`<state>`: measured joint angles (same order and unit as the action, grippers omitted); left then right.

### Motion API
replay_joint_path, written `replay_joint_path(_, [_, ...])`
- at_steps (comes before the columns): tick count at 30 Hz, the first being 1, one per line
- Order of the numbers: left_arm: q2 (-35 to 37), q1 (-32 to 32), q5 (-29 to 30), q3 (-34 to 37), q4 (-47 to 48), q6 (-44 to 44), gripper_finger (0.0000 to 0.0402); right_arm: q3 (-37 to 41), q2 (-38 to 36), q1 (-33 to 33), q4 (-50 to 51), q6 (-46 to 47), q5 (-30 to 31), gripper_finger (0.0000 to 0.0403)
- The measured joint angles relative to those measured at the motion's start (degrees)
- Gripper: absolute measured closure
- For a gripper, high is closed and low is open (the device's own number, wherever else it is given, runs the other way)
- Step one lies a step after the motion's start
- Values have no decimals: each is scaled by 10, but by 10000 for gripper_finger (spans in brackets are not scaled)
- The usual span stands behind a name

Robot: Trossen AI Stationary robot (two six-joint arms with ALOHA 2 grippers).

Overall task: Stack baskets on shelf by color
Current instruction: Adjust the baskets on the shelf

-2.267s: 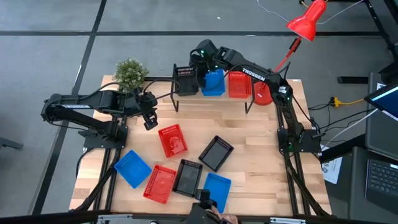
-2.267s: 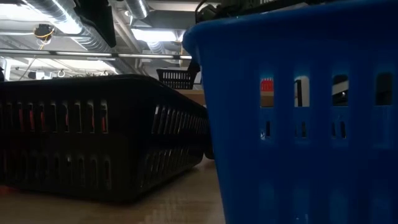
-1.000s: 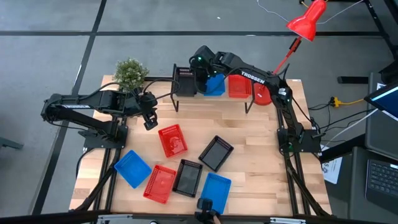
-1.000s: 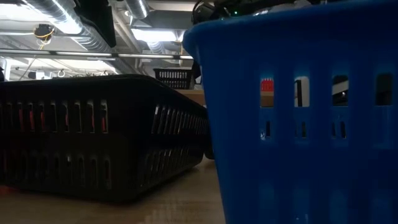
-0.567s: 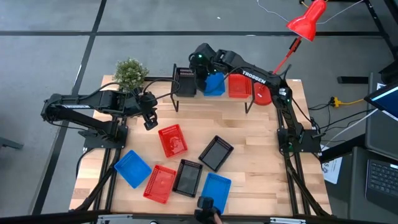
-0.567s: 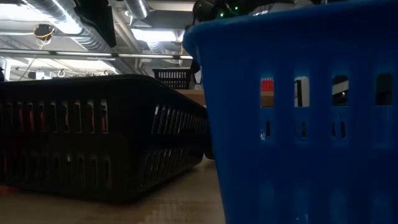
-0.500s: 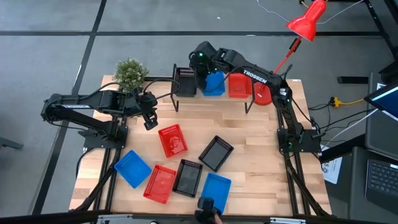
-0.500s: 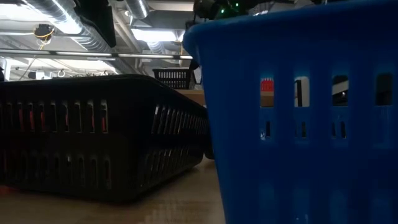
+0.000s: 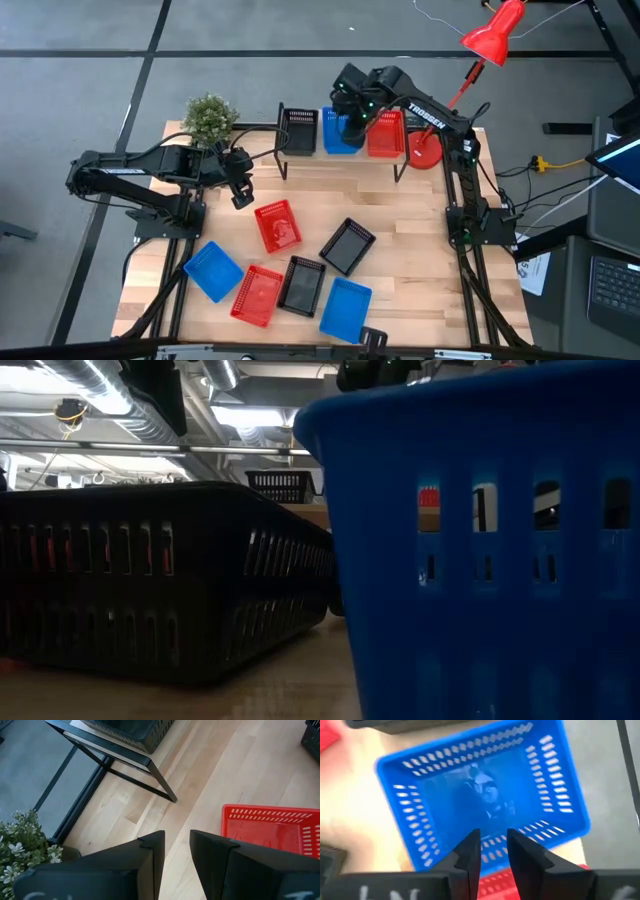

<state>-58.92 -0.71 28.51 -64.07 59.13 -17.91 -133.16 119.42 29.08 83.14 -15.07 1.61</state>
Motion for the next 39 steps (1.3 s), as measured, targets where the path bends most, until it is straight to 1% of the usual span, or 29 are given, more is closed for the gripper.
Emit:
replay_joint_path(7, [0,0,0,0,-2,0,318,23,-1,-25,20,-3,-2,308])
replay_joint_path(10, [0,0,0,0,-2,0,318,42,0,-29,16,-5,10,308])
replay_joint_path(15, [0,0,0,0,-3,-1,318,42,0,-28,13,0,18,308])
replay_joint_path(19, [0,0,0,0,-3,-1,318,42,0,-32,35,14,9,308])
replay_joint_path(35, [0,0,0,0,-3,-2,318,42,0,-53,25,24,2,308])
replay_joint_path(39, [0,0,0,0,-3,-2,318,38,0,-54,17,25,36,308])
